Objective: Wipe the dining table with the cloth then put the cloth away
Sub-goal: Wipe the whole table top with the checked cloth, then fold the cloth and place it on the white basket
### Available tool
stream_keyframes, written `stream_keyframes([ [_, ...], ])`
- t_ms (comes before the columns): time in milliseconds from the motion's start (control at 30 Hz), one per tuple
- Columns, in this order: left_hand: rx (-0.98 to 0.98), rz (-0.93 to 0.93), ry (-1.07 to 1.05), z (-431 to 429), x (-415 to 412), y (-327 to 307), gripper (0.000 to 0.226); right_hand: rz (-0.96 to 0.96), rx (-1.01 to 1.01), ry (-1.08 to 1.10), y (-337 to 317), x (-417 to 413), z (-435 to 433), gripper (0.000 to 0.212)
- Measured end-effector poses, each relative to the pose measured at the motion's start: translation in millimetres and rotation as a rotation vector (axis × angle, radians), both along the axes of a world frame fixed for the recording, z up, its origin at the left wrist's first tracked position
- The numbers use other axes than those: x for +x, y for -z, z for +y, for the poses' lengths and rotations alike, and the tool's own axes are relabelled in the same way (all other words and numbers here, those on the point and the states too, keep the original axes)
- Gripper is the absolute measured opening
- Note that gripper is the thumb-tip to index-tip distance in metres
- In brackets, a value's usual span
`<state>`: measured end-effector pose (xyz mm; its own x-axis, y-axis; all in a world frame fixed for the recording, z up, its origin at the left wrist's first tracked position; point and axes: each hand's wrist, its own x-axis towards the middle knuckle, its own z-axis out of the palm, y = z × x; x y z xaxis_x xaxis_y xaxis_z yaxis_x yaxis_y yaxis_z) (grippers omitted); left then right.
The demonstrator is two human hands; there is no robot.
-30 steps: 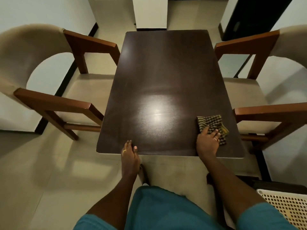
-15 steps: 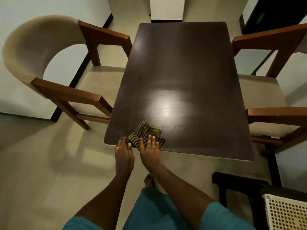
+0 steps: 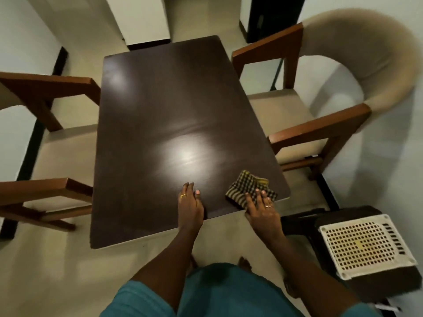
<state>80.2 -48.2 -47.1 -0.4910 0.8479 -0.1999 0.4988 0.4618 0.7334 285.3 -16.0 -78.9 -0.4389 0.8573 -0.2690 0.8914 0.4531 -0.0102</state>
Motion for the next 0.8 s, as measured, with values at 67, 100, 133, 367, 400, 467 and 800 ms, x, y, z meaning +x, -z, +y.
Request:
stream_keyframes([
  [67, 0.004, -0.004, 0.041, 8.6, 17.7, -0.1, 0.043, 0.022, 0.016, 0.120, -6.7, 24.3, 10.2, 0.048],
  [100, 0.006, -0.004, 0.053, 12.3, 25.8, -0.9, 0.043, 0.046, 0.029, 0.179, -9.6, 33.3, 15.0, 0.044],
  [133, 0.010, -0.007, 0.060, 15.9, 33.3, -2.1, 0.042, 0.083, 0.030, 0.234, -12.4, 40.3, 20.5, 0.047],
  [367, 0.020, -0.004, 0.102, 32.7, 65.3, -11.0, 0.041, 0.743, 0.013, 0.861, -57.1, 55.9, 59.0, 0.034],
  [400, 0.019, -0.006, 0.107, 36.0, 68.1, -11.8, 0.040, 0.907, -0.013, 0.998, -64.9, 60.8, 64.3, 0.031],
  [467, 0.012, -0.017, 0.127, 42.2, 76.7, -14.6, 0.038, 1.261, -0.114, 1.248, -75.9, 76.6, 72.8, 0.031],
  [800, -0.124, -0.546, 0.272, 87.1, 162.5, -56.3, 0.052, 2.200, -0.735, 1.278, -82.8, 138.9, 37.6, 0.079],
])
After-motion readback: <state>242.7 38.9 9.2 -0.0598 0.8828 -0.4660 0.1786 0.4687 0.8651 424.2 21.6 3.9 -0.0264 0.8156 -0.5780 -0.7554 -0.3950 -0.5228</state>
